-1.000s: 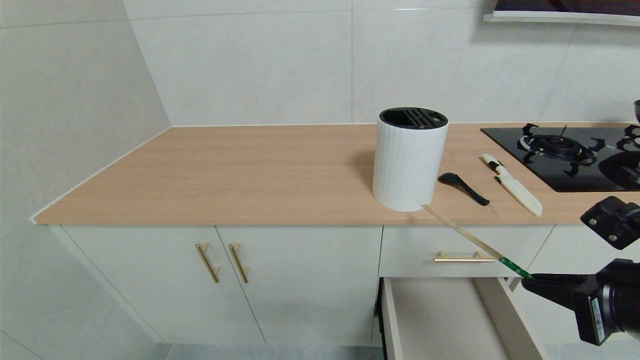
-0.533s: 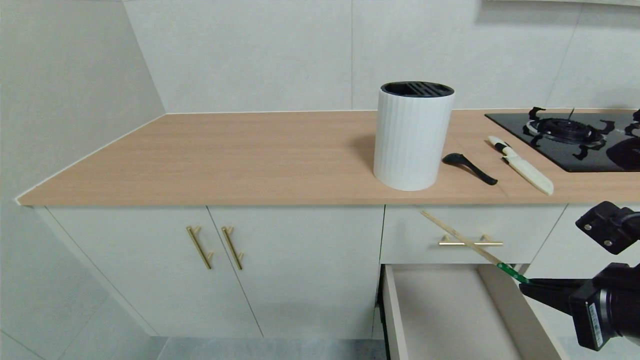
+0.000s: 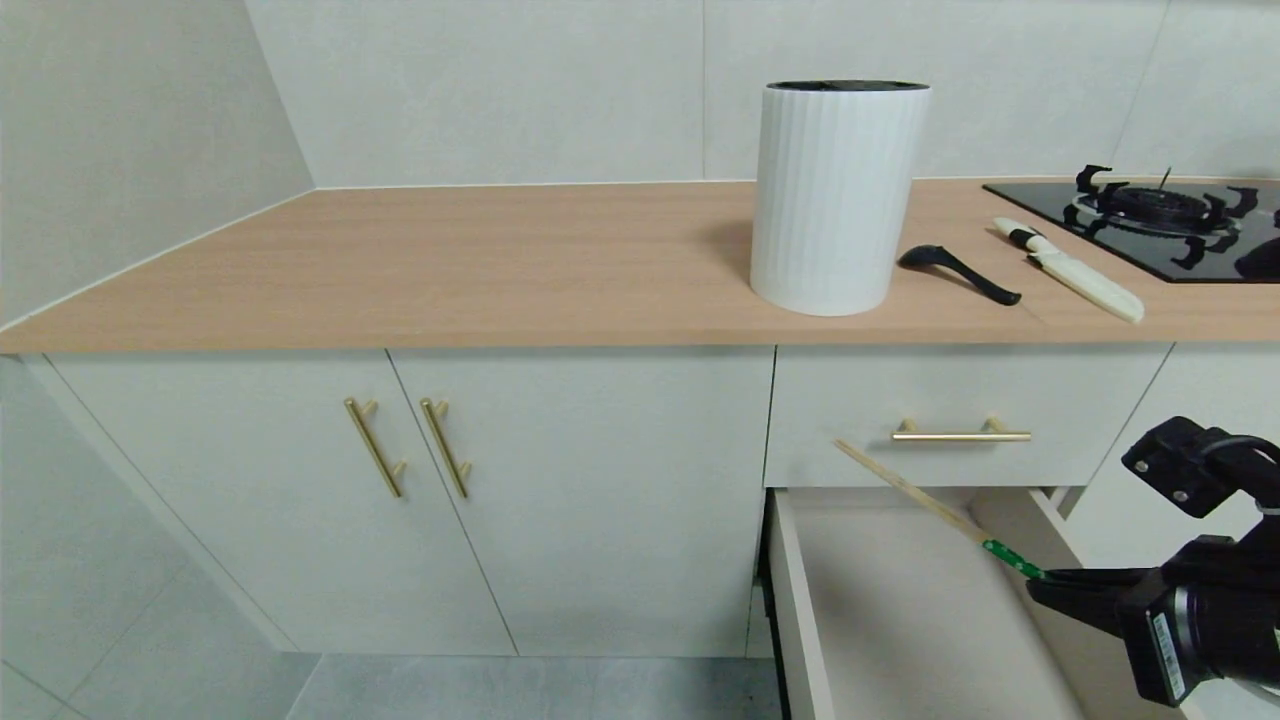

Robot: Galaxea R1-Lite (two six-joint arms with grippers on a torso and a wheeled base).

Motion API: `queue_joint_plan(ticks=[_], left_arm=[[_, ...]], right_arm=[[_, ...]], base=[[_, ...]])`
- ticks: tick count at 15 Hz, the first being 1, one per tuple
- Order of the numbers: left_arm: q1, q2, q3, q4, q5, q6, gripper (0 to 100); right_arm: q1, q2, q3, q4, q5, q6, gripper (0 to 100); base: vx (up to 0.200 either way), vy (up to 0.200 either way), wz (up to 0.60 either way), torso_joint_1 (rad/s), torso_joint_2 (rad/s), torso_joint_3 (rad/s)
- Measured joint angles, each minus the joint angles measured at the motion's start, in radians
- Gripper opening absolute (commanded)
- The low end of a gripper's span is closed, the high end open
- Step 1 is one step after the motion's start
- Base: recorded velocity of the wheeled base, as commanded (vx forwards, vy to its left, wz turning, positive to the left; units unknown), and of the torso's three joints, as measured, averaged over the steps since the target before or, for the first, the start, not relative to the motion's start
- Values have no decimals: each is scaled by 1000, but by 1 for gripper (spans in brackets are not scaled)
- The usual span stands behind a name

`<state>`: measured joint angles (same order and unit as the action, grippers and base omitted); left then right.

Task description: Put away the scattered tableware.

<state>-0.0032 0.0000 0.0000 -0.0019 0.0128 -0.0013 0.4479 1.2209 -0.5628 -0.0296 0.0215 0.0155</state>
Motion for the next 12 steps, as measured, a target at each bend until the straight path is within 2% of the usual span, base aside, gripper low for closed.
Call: queue_joint_plan(ticks=[5,12], left_arm=[[0,0,0,1,0,0,100],[0,0,0,-1,0,0,100]], right_arm=[[0,29,0,-1,0,1,0],[-4,58,5,-3,-1,3,0]], base=[[0,0,0,-119,430,301],[0,0,0,-15,53,34]])
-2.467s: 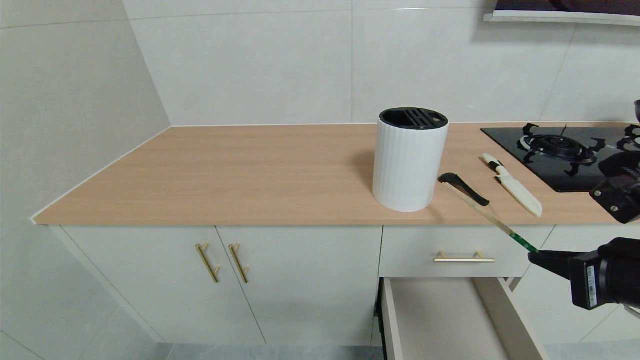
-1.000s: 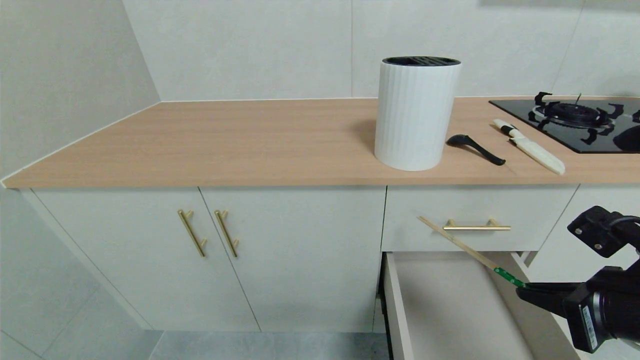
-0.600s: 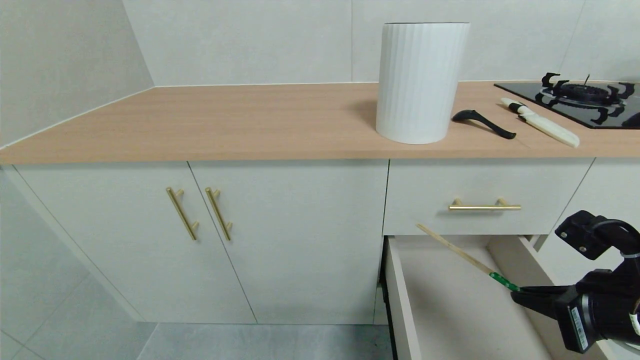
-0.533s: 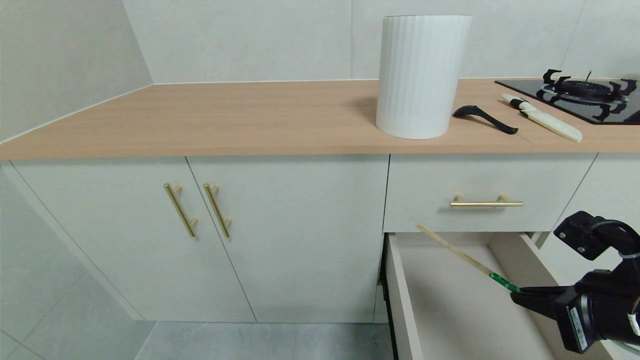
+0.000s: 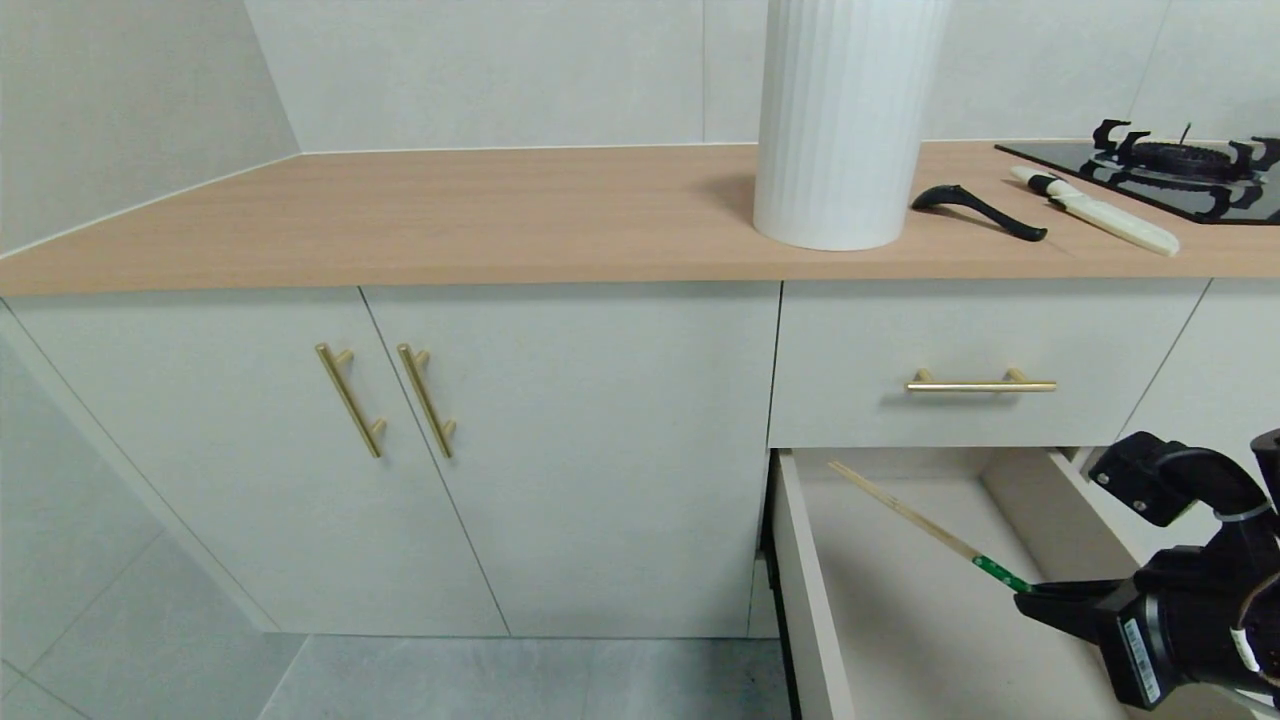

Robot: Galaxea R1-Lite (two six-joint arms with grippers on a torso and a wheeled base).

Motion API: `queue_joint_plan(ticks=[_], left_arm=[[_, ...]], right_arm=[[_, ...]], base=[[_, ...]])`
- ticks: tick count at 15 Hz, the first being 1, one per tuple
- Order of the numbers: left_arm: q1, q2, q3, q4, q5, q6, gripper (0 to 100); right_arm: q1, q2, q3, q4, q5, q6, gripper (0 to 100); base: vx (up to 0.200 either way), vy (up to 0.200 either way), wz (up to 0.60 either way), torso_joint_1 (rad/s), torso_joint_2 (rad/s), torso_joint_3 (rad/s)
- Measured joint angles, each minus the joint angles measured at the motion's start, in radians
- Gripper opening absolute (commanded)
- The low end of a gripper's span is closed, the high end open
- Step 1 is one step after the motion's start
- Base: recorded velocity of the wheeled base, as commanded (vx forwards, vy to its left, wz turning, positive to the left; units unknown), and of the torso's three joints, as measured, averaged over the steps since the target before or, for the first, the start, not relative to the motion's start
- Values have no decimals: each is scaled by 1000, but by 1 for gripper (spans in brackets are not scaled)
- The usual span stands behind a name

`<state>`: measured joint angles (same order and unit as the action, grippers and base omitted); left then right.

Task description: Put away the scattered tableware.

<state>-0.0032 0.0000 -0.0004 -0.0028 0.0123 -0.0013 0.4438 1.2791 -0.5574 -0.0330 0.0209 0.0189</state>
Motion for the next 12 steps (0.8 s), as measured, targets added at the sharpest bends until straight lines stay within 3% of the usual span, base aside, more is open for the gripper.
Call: queue_joint_plan(ticks=[7,10,12], left_arm=[[0,0,0,0,0,0,100],[0,0,0,0,0,0,100],[0,0,0,0,0,0,100]], right_arm=[[-69,208,-11,-110,-8,30,0],[-75,327,-68,-131,-17,204,0],[-76,419,-105,-167,-38,251,0]], base=[[0,0,0,0,0,0],[0,0,0,0,0,0],[0,0,0,0,0,0]])
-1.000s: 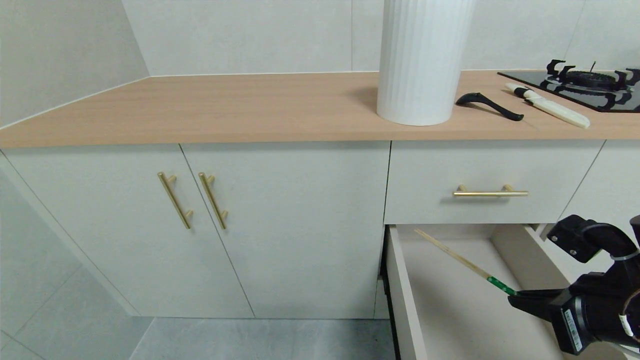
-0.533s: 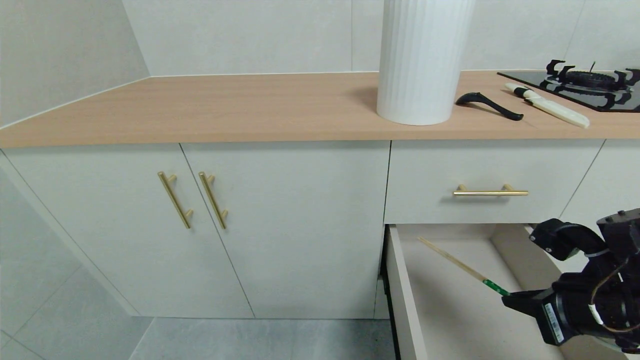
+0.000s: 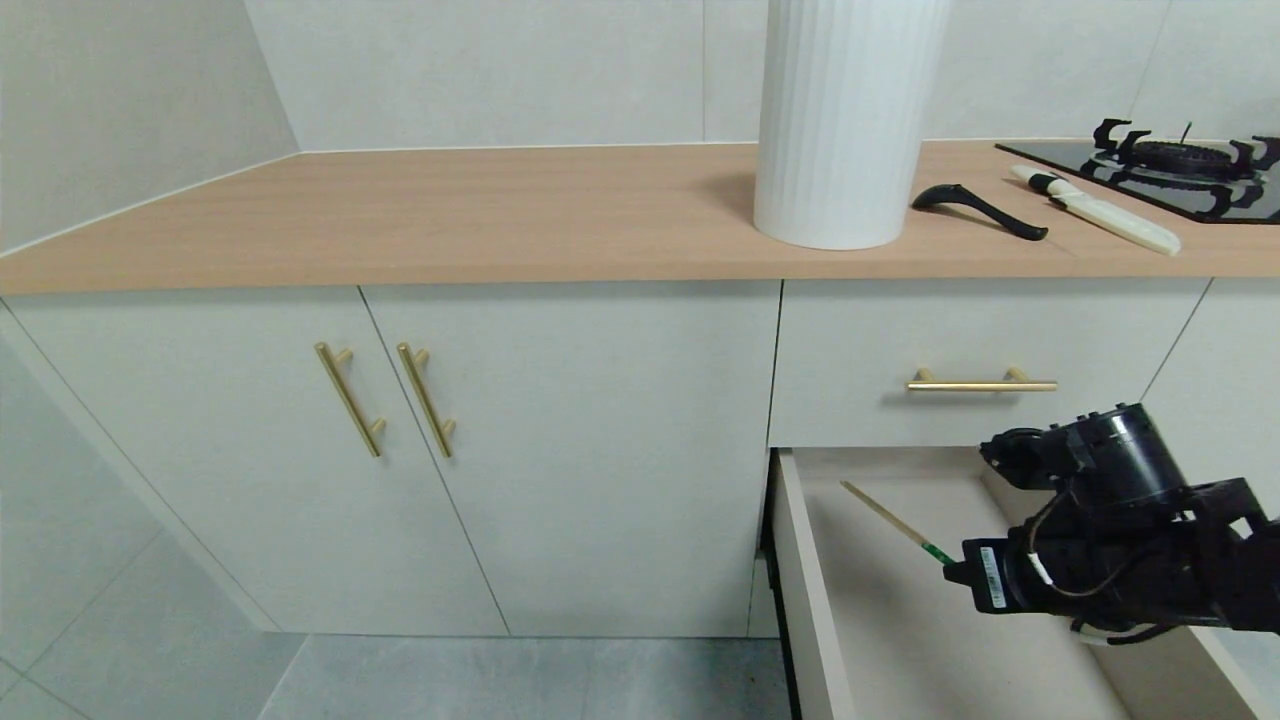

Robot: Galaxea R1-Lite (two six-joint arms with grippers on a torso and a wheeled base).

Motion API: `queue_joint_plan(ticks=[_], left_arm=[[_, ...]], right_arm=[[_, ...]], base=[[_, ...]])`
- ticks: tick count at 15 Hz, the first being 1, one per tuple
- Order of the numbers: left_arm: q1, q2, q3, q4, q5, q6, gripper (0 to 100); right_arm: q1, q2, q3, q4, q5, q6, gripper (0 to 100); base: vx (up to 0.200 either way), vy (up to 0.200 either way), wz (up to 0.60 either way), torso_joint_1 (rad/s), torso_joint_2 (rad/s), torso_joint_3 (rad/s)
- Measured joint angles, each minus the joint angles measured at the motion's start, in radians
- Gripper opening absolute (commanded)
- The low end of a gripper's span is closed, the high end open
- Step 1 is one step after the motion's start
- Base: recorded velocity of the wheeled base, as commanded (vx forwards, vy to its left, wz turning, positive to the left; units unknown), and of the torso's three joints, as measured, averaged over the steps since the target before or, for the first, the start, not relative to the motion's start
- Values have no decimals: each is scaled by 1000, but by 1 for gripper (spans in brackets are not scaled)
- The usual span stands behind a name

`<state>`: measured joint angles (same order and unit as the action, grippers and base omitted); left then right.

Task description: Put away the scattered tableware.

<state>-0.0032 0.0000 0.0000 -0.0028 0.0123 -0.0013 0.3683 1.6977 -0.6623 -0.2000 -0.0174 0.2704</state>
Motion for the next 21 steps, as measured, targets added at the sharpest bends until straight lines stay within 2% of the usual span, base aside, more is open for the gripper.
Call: queue_joint_plan(ticks=[7,13,21], left_arm=[[0,0,0,0,0,0,100],[0,0,0,0,0,0,100],[0,0,0,0,0,0,100]], right_arm=[[17,323,-14,-286,-112,94,0],[66,453,-2,-294,-125,93,0],[74,530,-6,-318,-163,90,0]], base=[[0,0,0,0,0,0],[0,0,0,0,0,0],[0,0,0,0,0,0]])
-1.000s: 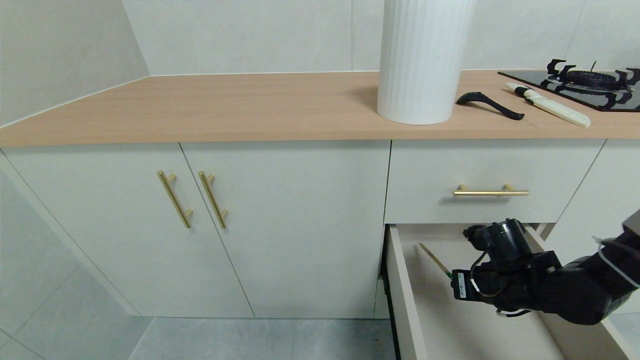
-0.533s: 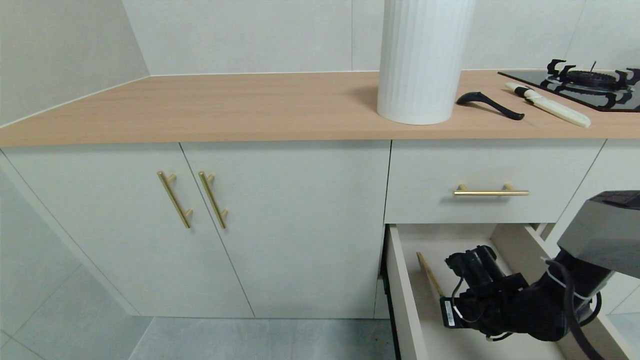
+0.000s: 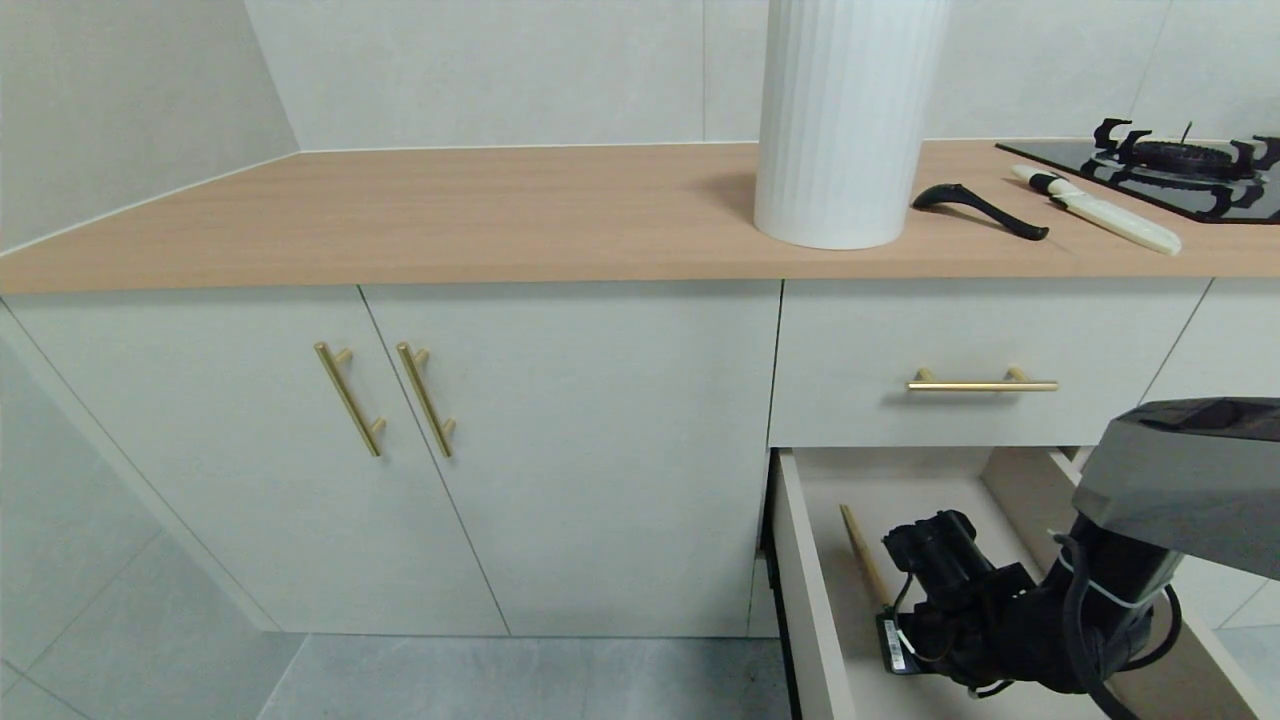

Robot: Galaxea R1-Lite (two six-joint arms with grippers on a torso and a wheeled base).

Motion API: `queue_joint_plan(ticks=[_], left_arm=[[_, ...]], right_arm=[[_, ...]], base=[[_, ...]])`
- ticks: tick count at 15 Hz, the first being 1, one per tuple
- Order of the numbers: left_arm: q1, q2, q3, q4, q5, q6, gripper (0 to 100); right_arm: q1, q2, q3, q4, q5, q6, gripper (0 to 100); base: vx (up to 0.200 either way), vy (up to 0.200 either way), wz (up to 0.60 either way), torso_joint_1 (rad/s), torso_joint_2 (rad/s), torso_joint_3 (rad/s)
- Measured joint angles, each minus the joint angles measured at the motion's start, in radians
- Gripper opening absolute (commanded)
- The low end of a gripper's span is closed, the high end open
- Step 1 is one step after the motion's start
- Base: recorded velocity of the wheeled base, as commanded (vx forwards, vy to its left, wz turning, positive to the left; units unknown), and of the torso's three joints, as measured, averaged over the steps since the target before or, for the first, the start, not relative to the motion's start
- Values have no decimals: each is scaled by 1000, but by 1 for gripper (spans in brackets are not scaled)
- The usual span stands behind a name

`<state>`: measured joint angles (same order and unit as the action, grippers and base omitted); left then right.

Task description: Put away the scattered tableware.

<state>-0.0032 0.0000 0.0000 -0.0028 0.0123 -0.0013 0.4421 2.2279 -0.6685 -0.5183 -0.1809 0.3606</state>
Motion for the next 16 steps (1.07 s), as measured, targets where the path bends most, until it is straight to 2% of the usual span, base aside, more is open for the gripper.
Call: queue_joint_plan(ticks=[2,3,12,16], left_arm=[[0,0,0,0,0,0,100],[0,0,0,0,0,0,100],[0,0,0,0,0,0,100],[0,0,0,0,0,0,100]], right_arm=[[0,5,0,1,0,0,0],[0,6,0,1,-1,0,100],[-1,-4,5,5,-11,-3,100],[-14,-128,30,17,-27,-10,100]], base=[[0,0,0,0,0,0],[0,0,0,0,0,0],[0,0,0,0,0,0],[0,0,0,0,0,0]])
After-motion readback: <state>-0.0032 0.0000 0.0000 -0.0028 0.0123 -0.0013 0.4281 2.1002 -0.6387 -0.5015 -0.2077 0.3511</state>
